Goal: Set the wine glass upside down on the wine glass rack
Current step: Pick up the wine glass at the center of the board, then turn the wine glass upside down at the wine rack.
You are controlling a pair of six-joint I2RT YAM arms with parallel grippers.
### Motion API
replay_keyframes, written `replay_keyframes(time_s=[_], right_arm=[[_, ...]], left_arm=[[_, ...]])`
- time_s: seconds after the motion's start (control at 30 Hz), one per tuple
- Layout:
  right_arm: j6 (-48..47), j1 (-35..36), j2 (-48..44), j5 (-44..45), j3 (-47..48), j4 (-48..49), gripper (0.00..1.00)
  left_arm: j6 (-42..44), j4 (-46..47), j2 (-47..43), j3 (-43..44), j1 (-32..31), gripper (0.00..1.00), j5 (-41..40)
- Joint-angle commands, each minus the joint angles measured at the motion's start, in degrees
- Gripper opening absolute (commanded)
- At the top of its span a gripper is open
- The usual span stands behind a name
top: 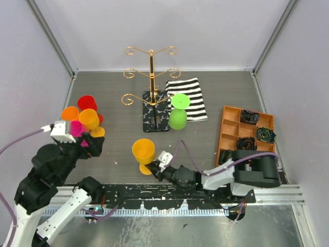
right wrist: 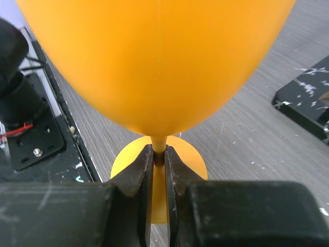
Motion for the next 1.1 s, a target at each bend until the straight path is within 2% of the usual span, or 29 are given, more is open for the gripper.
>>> replay_keyframes(time_s=[0.0,0.17,0.3,0.4,0.6,0.67,0.77,0.83,0.9,0.93,1.07], right_arm=[[4.3,0.1,-13.1,5.2,0.1,-16.2,0.01],[2.5,0.2,-24.8,7.0,-3.6,-24.1,0.01],[0.5,0.1,-34.6,7.6,-6.9,-29.9,0.01],[-0.4,0.2,-41.1,8.4,-9.0,-33.4,0.01],[0.8,0.1,-52.6,11.5,-10.9,-39.9,0.01],[0.8,0.2,-56.5,12.6,-10.2,-41.8,0.01],[0.3,0.2,-59.8,14.2,-7.8,-46.4,0.01],[-0.9,0.1,-61.1,13.9,-6.1,-48.3,0.01],[-2.4,0.1,-62.5,13.1,-5.0,-48.7,0.01],[-3.2,0.2,-63.2,12.6,-4.7,-48.4,0.01],[-7.7,0.1,-65.3,10.3,-3.6,-43.5,0.01]], left_arm=[[1.4,4.2,7.1,3.3,0.2,0.98,9.8],[-0.5,8.6,13.2,5.5,0.2,1.00,18.4],[-5.8,14.8,14.9,2.3,0.1,0.94,25.5],[-8.2,17.8,15.1,0.4,-0.5,0.89,27.4],[-9.9,20.7,16.7,-2.3,-7.5,0.88,21.9],[-10.5,22.4,19.1,-3.1,-14.4,0.88,17.3],[-11.6,27.0,22.8,-4.8,-25.8,0.88,6.3],[-13.2,30.3,25.2,-5.5,-31.0,0.88,1.4],[-15.1,34.0,27.5,-6.3,-33.6,0.88,-0.5],[-16.3,36.1,28.4,-6.8,-34.5,0.85,-1.0],[-20.5,42.6,31.4,-7.7,-36.4,0.82,-2.3]])
